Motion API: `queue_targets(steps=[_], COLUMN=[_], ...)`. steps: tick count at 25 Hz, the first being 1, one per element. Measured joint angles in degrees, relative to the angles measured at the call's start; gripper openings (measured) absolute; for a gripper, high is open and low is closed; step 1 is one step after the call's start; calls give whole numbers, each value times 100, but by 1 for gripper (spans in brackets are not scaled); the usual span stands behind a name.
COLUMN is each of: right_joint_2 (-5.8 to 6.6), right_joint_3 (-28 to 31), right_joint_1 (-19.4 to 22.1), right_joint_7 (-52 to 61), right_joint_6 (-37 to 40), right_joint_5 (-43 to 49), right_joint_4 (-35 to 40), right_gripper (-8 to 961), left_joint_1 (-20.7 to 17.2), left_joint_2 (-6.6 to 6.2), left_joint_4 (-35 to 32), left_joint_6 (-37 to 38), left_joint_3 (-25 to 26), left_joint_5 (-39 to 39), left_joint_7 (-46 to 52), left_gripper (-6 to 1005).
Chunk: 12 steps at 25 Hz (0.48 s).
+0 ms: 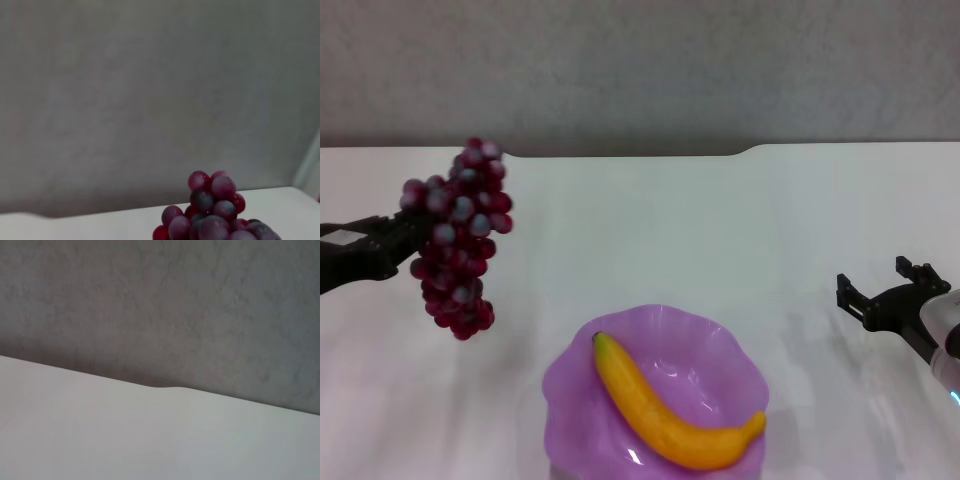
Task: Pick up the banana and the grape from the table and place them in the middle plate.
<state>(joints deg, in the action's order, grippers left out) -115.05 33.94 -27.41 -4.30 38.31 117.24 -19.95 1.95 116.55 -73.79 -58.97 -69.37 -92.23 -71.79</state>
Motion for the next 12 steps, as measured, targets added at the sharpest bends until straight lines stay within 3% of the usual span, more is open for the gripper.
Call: queue_targets(steps=[5, 12], right_joint_2=[0, 0], right_joint_3=[-2, -2], right_joint_1=[8, -8], right_joint_7=[0, 0], right_joint_6=[0, -30], right_joint_5=[0, 0], right_joint_4=[0, 0], right_gripper=[877, 877], left_joint_1=[-158, -132], left_joint_2=[-1, 17], left_joint_4=[-891, -1942], left_joint_6=[-599, -1120], left_joint_3=[-44, -213], left_joint_5=[183, 1088], left_joint_7=[214, 826], left_gripper=[199, 190])
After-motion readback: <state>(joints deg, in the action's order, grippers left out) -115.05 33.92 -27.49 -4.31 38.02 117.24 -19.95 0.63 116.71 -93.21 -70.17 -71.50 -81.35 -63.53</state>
